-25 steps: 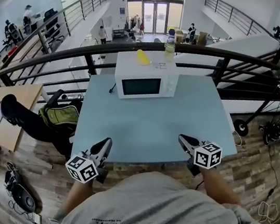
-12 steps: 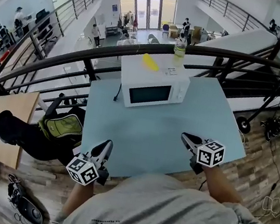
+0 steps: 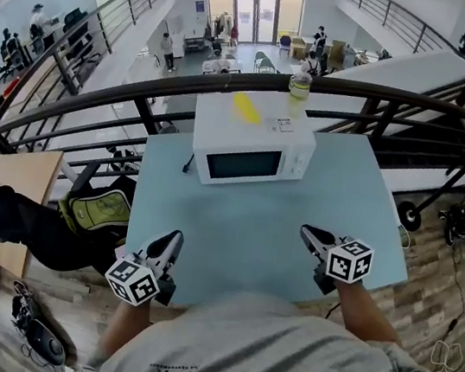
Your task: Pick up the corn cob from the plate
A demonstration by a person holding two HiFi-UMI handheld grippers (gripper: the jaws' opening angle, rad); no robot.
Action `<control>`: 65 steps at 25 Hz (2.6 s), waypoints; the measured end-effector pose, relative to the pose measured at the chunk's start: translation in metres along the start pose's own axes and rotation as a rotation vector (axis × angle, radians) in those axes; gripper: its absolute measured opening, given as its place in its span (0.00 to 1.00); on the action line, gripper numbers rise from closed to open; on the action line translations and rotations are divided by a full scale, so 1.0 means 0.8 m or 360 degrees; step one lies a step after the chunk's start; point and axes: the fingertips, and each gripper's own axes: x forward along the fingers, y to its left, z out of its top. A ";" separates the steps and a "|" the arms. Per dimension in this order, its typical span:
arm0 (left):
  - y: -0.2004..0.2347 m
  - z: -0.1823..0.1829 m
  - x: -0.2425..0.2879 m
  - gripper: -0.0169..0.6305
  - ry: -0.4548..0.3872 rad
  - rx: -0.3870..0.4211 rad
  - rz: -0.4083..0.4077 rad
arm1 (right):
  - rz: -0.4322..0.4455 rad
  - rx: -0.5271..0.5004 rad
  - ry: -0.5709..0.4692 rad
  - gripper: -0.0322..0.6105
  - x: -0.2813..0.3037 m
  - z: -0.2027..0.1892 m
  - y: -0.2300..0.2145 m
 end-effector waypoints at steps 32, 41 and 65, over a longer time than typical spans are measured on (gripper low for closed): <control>0.122 0.164 0.356 0.06 0.0408 0.1143 -0.0060 | 0.0127 -0.0183 0.0162 0.07 0.154 0.081 -0.173; 0.156 0.162 0.456 0.31 0.0697 0.1570 -0.0263 | 0.0126 -0.0124 0.0179 0.07 0.181 0.078 -0.219; 0.223 0.087 0.575 0.50 0.1422 0.2963 -0.0943 | 0.0275 0.0165 0.0318 0.07 0.234 -0.018 -0.256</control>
